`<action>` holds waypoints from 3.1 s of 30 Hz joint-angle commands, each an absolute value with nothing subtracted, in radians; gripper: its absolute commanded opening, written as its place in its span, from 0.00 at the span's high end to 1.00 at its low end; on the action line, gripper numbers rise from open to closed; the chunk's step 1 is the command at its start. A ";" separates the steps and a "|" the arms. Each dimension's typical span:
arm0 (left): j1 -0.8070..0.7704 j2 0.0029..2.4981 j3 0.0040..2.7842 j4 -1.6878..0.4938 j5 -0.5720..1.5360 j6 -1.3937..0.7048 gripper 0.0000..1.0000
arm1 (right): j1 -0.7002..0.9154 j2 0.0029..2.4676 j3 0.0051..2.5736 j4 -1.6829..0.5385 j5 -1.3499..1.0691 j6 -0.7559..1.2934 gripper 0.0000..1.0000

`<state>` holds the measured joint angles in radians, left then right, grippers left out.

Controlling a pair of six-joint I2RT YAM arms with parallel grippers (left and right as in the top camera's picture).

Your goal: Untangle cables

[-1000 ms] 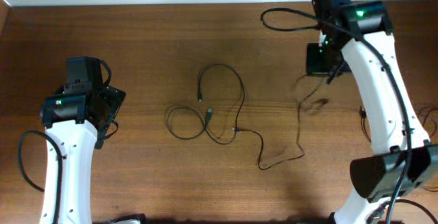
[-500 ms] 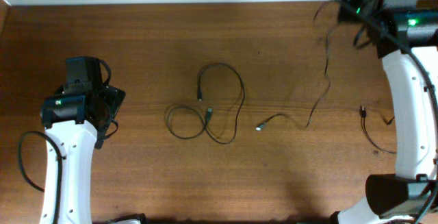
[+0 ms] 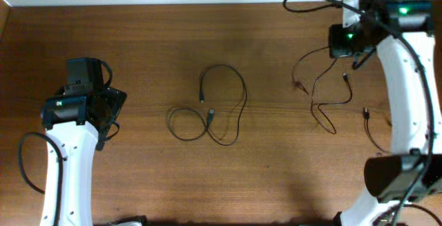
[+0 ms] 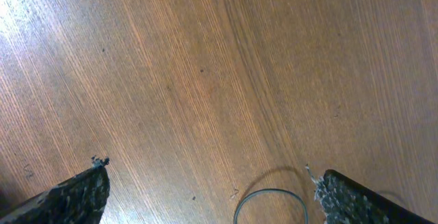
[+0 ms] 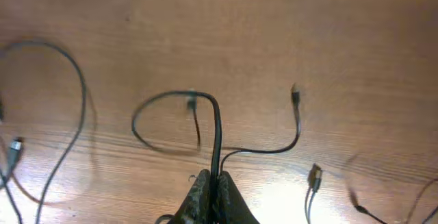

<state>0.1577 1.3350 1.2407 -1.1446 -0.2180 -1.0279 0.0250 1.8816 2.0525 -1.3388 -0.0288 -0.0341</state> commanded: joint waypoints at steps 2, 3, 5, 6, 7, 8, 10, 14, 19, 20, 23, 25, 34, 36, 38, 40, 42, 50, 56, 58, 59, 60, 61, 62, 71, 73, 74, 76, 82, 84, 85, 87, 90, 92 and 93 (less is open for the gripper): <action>0.162 1.329 1.245 -1.146 -0.232 -1.016 0.01 | -0.018 1.887 2.048 -1.336 -0.042 -0.041 0.96; 0.162 1.329 1.245 -1.146 -0.232 -1.016 0.01 | -0.027 1.888 2.026 -1.357 -0.041 -0.027 0.96; 0.162 1.329 1.245 -1.146 -0.232 -1.016 0.01 | -0.028 1.888 1.894 -1.332 -0.041 0.020 0.96; 0.162 1.329 1.245 -1.146 -0.232 -1.016 0.01 | -0.029 1.888 1.826 -1.299 -0.041 0.039 0.96; 0.162 1.329 1.245 -1.146 -0.232 -1.016 0.01 | -0.034 1.888 1.769 -1.263 -0.040 0.062 0.96; 0.162 1.329 1.245 -1.146 -0.232 -1.016 0.01 | -0.048 1.888 1.680 -1.216 -0.041 0.114 0.96; 0.162 1.329 1.245 -1.146 -0.232 -1.016 0.01 | -0.067 1.888 1.553 -1.149 -0.045 0.144 0.96; 0.162 1.329 1.245 -1.146 -0.232 -1.016 0.01 | -0.066 1.888 1.354 -1.043 -0.041 0.136 0.93; 0.162 1.329 1.245 -1.146 -0.232 -1.016 0.01 | -0.066 1.888 1.284 -0.937 0.067 0.135 0.73; 0.162 1.329 1.245 -1.146 -0.232 -1.016 0.01 | -0.066 1.888 1.256 -0.893 0.072 0.127 0.66; 0.162 1.329 1.245 -1.146 -0.232 -1.016 0.01 | -0.066 1.892 1.189 -0.841 0.072 0.128 0.46; 0.162 1.329 1.245 -1.146 -0.232 -1.016 0.01 | -0.066 1.907 1.171 -0.843 0.056 0.128 0.44; 0.162 1.329 1.245 -1.146 -0.232 -1.016 0.01 | -0.067 1.921 1.410 -0.777 -0.221 -0.012 0.96; 0.162 1.329 1.245 -1.146 -0.232 -1.016 0.01 | -0.068 1.921 1.602 -0.748 -0.150 -0.012 0.96; 0.162 1.329 1.245 -1.146 -0.232 -1.016 0.01 | -0.073 1.921 1.679 -0.657 0.013 -0.012 0.96; 0.162 1.329 1.245 -1.146 -0.232 -1.016 0.01 | -0.135 1.927 1.681 -0.502 0.160 -0.012 0.96; 0.162 1.329 1.245 -1.146 -0.232 -1.016 0.01 | -0.247 1.946 1.681 -0.370 0.169 -0.012 0.96; 0.162 1.329 1.245 -1.146 -0.232 -1.016 0.01 | -0.483 2.233 1.681 -0.107 -0.059 -0.044 0.96; 0.162 1.329 1.245 -1.146 -0.232 -1.016 0.01 | -0.439 2.214 2.000 -0.532 0.015 -0.044 0.02; 0.162 1.329 1.245 -1.146 -0.232 -1.016 0.01 | -0.434 2.213 2.160 -0.812 0.027 0.068 0.02; 0.162 1.329 1.245 -1.146 -0.232 -1.016 0.01 | -0.416 2.213 2.204 -0.947 -0.034 0.083 0.01; 0.162 1.329 1.245 -1.146 -0.232 -1.016 0.01 | -0.391 2.212 2.214 -1.022 -0.104 0.083 0.01; 0.162 1.329 1.245 -1.146 -0.232 -1.016 0.01 | -0.352 2.212 2.214 -1.097 -0.177 0.083 0.02; 0.162 1.329 1.245 -1.146 -0.232 -1.016 0.01 | -0.311 2.212 2.214 -1.154 -0.212 0.083 0.01; 0.162 1.329 1.245 -1.141 -0.185 -1.005 0.01 | 0.337 2.125 2.214 -1.600 -0.308 0.162 0.01; 0.162 1.328 1.248 -1.089 -0.039 -0.674 0.01 | 0.369 2.056 2.214 -1.636 -0.240 0.186 0.01; 0.160 1.328 1.265 -1.081 0.115 -0.435 0.01 | 0.381 2.000 2.214 -1.642 -0.215 0.193 0.01; 0.128 1.305 1.276 -1.111 0.289 -0.212 0.07 | 0.388 1.927 2.209 -1.645 -0.208 0.193 0.01; -0.228 0.916 1.276 -1.267 0.286 0.046 0.01 | 0.393 1.763 2.098 -1.642 -0.134 0.219 0.01; -0.228 0.777 1.276 -1.289 0.056 0.047 0.01 | 0.420 1.724 1.843 -1.462 -0.154 0.262 0.01; -0.228 0.723 1.276 -1.316 -0.014 0.046 0.01 | 0.427 1.725 1.738 -1.383 -0.183 0.299 0.01; -0.228 0.656 1.276 -1.339 -0.020 0.047 0.01 | 0.443 1.727 1.489 -1.091 -0.332 0.298 0.01; -0.228 0.637 1.276 -1.334 -0.026 0.047 0.01 | 0.505 1.729 1.227 -0.710 -0.374 0.290 0.02; -0.228 0.637 1.276 -1.334 -0.026 0.047 0.01 | 0.582 1.778 1.093 -0.427 -0.325 0.289 0.02; -0.228 0.637 1.276 -1.334 -0.026 0.047 0.01 | 0.619 1.842 1.084 -0.361 -0.291 0.290 0.02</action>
<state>-0.2253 0.6384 1.2697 -1.3365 -0.0128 0.0345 0.5659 1.7607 1.1206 -0.4381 -0.3351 0.2886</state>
